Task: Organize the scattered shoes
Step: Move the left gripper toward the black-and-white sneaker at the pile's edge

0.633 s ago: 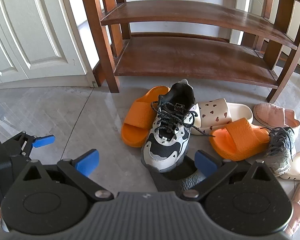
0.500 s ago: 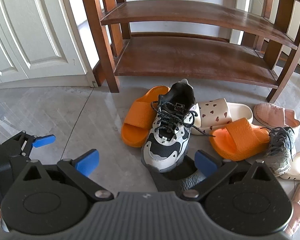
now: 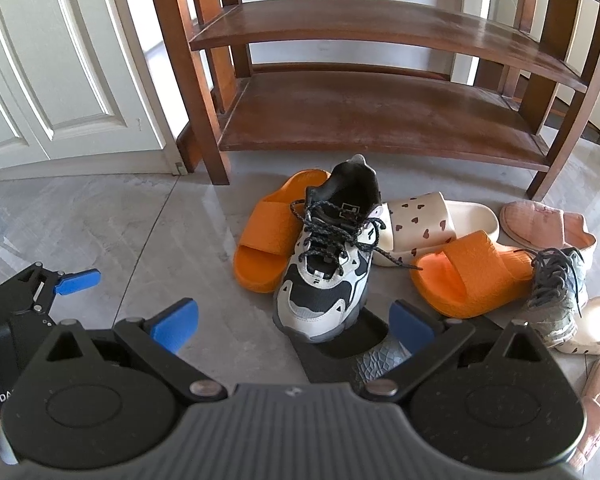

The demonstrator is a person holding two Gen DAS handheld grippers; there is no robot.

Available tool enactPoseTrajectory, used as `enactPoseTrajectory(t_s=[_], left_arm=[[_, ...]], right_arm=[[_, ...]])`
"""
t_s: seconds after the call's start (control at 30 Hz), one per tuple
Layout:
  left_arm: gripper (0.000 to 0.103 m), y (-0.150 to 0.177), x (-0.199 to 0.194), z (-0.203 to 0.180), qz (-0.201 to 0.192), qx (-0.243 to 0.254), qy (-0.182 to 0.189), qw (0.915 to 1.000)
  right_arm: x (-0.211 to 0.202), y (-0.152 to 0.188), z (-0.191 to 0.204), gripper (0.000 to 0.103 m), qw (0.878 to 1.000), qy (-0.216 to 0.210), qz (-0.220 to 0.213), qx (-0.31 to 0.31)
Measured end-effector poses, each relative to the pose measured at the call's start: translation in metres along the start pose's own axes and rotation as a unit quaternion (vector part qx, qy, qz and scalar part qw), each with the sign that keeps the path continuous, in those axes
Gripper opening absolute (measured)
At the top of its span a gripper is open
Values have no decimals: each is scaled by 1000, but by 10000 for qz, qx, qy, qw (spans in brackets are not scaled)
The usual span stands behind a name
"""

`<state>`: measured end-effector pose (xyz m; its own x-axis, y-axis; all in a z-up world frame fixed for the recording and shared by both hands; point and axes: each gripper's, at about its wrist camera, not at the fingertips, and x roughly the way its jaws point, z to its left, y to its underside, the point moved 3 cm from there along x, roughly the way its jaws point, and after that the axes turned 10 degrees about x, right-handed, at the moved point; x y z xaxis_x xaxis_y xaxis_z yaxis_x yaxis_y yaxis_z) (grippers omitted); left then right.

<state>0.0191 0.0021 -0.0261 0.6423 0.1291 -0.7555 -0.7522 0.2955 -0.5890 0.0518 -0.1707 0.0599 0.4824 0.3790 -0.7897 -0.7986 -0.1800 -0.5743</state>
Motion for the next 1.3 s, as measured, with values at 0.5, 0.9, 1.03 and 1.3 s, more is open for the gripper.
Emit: enactPoseTrajectory(t_s=[0.5, 0.9, 1.03, 1.3], left_arm=[[89, 13, -3, -19, -50, 348, 604, 9976], [88, 37, -12, -47, -176, 1036, 1374, 9849], [88, 37, -11, -49, -145, 1065, 1437, 9838], [88, 38, -9, -51, -63, 1057, 1418, 9842]], right_arm=[[-1, 1, -2, 103, 10000, 2, -45, 43], [3, 1, -6, 103, 9999, 34, -44, 128], [4, 1, -7, 103, 9999, 16, -50, 119], [5, 1, -7, 103, 9999, 30, -18, 103]])
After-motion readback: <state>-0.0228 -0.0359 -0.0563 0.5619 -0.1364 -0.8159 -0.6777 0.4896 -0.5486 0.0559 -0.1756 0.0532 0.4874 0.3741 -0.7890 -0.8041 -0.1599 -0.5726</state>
